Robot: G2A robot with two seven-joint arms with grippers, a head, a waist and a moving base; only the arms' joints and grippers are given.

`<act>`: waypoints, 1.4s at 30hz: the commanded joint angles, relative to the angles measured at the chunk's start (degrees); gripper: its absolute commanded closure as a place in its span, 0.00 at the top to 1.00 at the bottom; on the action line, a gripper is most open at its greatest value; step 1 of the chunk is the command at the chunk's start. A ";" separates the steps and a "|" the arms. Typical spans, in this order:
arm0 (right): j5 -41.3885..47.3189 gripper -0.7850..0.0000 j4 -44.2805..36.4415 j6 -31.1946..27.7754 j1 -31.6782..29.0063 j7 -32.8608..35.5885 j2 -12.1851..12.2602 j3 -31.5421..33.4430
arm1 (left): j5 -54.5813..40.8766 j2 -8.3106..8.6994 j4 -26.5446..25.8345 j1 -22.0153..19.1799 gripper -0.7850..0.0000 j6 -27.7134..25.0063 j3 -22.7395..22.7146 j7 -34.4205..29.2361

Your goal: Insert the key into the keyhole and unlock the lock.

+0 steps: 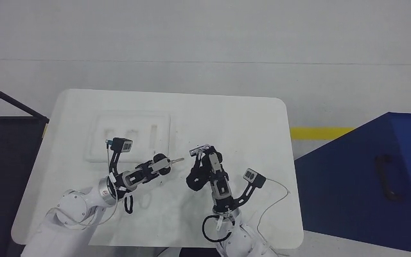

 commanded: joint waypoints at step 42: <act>-0.96 0.00 2.04 -0.27 0.24 2.92 -3.08 -0.10 | 0.23 -1.14 0.33 0.06 0.00 0.19 -1.98 -0.19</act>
